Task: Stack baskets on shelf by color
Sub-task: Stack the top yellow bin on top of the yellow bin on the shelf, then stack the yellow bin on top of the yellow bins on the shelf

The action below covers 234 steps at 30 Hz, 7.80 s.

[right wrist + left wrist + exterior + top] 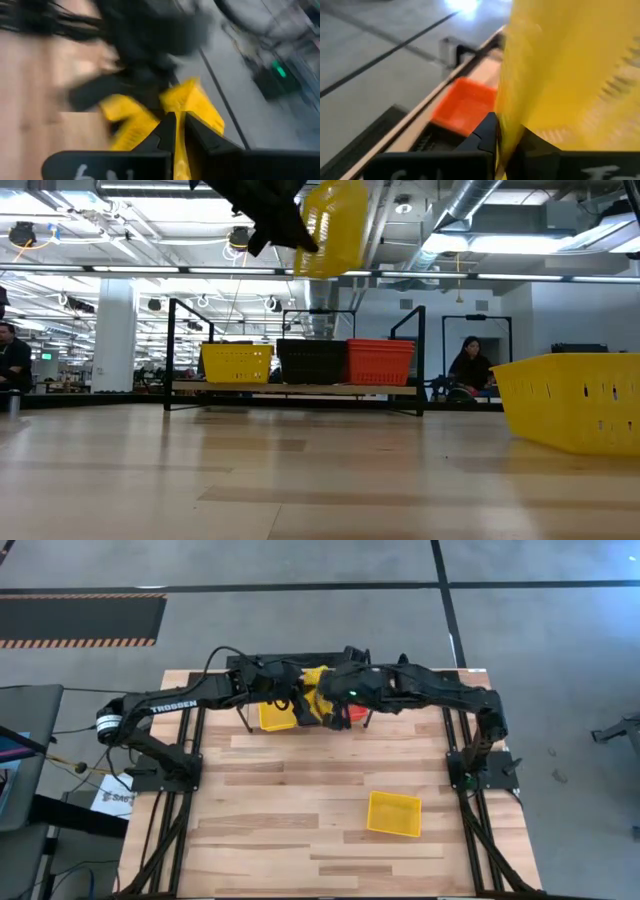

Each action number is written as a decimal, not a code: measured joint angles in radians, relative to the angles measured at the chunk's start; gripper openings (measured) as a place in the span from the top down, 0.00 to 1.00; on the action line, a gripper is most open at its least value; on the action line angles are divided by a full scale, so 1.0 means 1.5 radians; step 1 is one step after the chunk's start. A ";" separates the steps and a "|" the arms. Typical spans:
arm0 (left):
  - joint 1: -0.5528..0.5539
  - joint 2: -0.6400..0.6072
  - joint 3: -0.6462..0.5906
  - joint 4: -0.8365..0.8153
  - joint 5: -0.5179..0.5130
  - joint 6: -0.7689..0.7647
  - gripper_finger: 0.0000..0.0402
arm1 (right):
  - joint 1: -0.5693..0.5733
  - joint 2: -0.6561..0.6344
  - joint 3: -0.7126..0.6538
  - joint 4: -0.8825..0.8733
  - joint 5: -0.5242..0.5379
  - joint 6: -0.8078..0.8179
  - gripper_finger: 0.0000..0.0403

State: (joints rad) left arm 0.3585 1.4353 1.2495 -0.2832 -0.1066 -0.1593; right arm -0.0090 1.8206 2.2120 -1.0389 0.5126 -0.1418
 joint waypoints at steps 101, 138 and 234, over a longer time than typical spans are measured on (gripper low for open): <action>0.067 0.015 -0.077 -0.456 -0.101 -0.755 1.00 | -0.182 -0.163 0.091 -0.235 0.252 -0.122 0.62; 0.080 -0.084 -0.080 -0.378 -0.043 -0.530 0.63 | -0.182 -0.163 0.091 -0.235 0.252 -0.113 0.63; 0.005 -0.224 -0.080 -0.066 0.079 0.029 0.63 | 0.227 -0.311 -0.804 -0.048 -0.310 0.909 0.68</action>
State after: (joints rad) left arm 0.3653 1.1000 1.1297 -0.3824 0.0124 -0.1165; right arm 0.3317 1.3547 1.0057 -1.1107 0.0469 1.2221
